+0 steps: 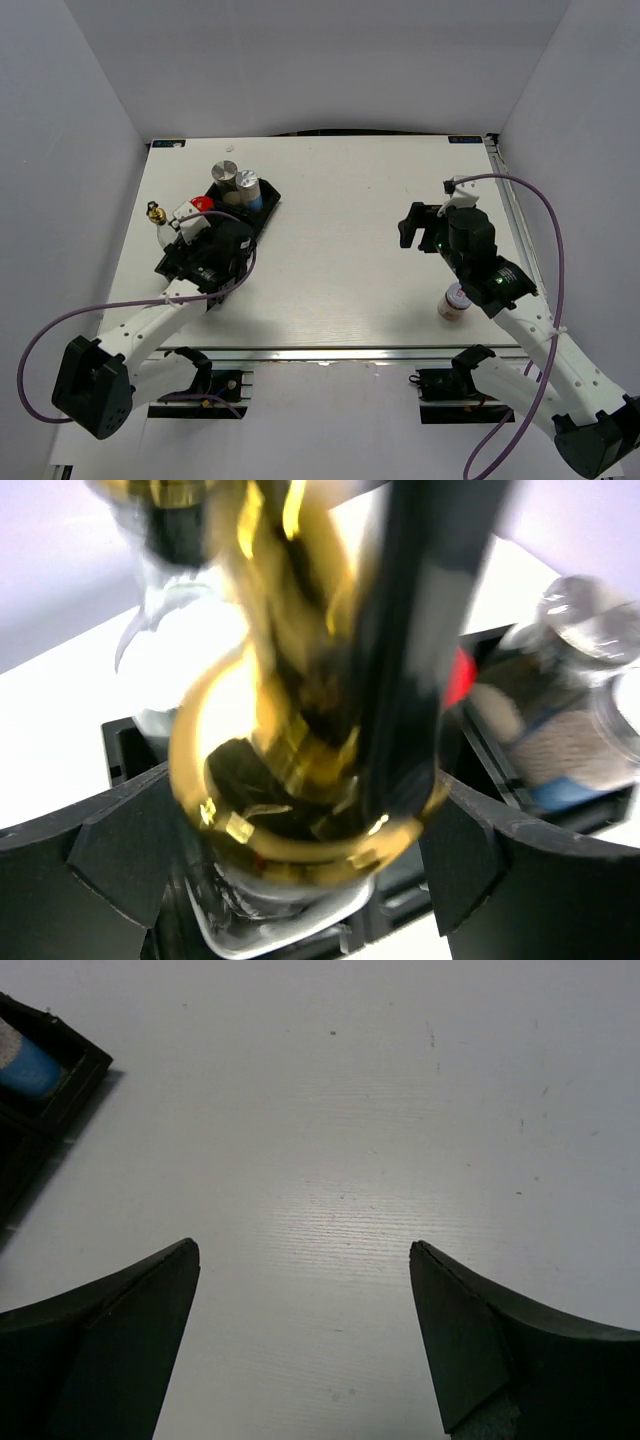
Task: Organize the condiment bottles
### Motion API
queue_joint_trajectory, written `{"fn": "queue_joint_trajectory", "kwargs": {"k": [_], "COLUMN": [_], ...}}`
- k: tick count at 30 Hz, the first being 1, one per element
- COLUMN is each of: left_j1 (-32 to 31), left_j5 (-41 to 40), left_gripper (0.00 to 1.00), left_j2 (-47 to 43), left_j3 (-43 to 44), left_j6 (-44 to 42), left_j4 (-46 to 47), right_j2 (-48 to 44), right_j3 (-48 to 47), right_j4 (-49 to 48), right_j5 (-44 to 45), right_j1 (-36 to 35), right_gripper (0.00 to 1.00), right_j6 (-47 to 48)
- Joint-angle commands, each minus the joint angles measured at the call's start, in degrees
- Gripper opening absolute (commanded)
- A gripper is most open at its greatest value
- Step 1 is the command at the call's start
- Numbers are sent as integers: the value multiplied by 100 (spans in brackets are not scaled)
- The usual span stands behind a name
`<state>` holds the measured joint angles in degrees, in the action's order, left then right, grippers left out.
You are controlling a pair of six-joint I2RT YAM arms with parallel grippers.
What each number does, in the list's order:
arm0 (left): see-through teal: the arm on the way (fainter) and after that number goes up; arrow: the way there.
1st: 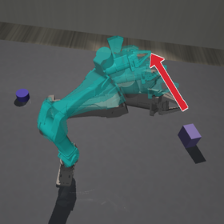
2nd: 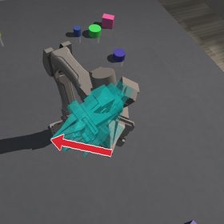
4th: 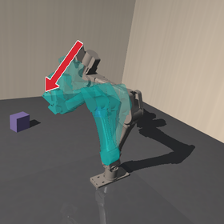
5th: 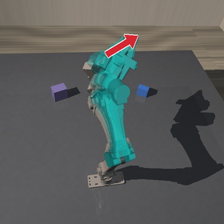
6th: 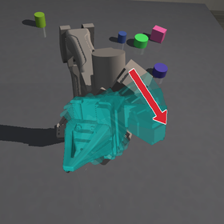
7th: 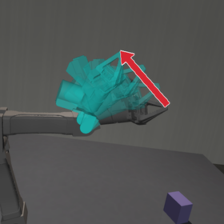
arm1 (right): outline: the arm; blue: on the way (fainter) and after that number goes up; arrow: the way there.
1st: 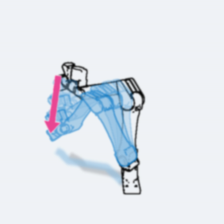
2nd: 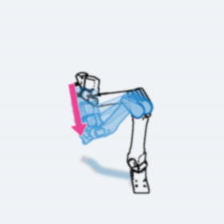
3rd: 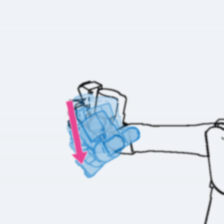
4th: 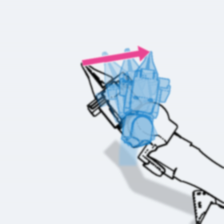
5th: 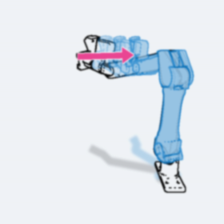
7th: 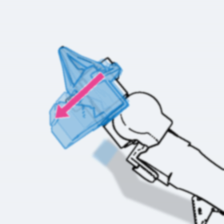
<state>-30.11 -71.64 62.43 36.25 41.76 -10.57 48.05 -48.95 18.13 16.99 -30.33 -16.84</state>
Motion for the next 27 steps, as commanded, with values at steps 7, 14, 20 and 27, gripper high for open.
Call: {"fn": "queue_joint_trajectory", "kwargs": {"k": [7,14,20,27], "left_j1": [23,23,23,23], "left_j5": [633,914,1029,958], "left_gripper": [98,98,98,98], "left_j2": [-170,-468,-917,-1163], "left_j3": [1278,1552,1560,1877], "left_j6": [675,649,562,412], "left_j4": [-2229,-2538,-2529,-2652], "right_j2": [327,503,389,257], "right_j3": [-334,-379,-45,236], "right_j4": [1095,2150,2379,2810], "right_j5": [1770,2106,1439,868], "right_j1": [80,404,1037,1775], "right_gripper": [90,89,89,89], "right_j6": [-933,-1620,-1682,-1823]}}
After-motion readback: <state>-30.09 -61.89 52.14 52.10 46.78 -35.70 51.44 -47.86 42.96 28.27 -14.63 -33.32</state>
